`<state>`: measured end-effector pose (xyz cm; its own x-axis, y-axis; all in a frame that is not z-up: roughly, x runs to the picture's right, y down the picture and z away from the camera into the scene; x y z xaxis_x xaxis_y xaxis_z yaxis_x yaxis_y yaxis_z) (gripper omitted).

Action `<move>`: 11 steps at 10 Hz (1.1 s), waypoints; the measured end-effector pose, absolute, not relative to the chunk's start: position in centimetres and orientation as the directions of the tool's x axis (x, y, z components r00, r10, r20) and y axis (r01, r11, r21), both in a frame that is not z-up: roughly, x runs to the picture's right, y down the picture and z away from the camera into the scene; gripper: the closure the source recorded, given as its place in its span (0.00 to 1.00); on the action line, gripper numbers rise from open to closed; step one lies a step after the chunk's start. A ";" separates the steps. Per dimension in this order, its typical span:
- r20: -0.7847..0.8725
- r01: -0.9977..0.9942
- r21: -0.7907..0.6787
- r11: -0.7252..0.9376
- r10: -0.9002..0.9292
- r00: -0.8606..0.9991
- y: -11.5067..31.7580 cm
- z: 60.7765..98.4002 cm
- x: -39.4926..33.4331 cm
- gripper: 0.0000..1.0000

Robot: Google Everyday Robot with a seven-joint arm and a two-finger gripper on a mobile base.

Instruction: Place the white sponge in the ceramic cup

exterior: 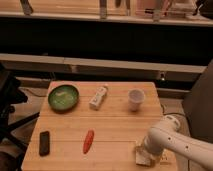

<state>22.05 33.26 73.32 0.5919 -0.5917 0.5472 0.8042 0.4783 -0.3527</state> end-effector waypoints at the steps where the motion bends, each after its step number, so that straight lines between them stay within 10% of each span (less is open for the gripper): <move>1: 0.545 0.802 -0.356 0.480 -0.590 0.595 33.2 73.3 22.1 0.27; 5: 0.546 0.804 -0.354 0.478 -0.593 0.593 33.3 73.1 22.2 0.68; 11: 0.539 0.796 -0.358 0.487 -0.588 0.602 33.0 72.6 22.4 0.95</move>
